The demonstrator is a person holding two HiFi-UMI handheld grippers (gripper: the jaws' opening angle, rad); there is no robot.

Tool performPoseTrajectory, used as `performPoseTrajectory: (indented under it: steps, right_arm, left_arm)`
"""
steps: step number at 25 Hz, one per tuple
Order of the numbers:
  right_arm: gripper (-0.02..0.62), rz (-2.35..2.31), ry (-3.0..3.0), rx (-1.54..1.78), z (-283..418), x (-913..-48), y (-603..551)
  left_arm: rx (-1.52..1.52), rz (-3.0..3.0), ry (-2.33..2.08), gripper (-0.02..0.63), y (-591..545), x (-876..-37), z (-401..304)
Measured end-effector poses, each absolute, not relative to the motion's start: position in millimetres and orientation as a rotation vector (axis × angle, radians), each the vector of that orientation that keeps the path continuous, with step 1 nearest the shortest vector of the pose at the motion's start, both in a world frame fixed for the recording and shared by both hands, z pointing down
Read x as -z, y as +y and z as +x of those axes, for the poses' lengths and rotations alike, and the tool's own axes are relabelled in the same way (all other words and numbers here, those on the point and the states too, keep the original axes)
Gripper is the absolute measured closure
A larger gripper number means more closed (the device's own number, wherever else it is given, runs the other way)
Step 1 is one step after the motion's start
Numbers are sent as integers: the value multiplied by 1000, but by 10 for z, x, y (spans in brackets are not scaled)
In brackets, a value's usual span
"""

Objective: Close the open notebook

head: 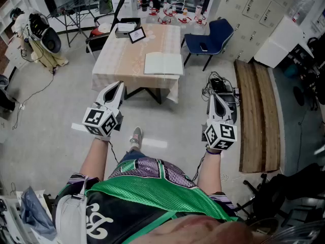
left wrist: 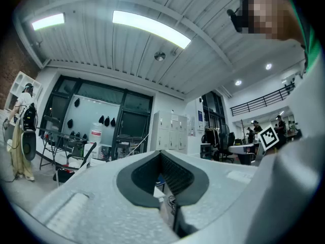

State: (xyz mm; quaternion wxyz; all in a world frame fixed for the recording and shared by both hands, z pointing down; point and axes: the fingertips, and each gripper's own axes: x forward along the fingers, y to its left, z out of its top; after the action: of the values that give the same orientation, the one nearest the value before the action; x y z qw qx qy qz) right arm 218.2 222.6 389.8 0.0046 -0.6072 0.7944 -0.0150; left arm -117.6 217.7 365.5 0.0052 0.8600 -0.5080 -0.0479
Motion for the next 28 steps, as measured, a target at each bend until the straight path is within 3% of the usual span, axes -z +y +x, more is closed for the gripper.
performPoseTrajectory:
  steps: [28]
  right_arm:
    - [594,-1804,2467,61,1935,-3884,1710]
  left_arm:
    - [109,2684,-1512,591,1710,-3867,-1244]
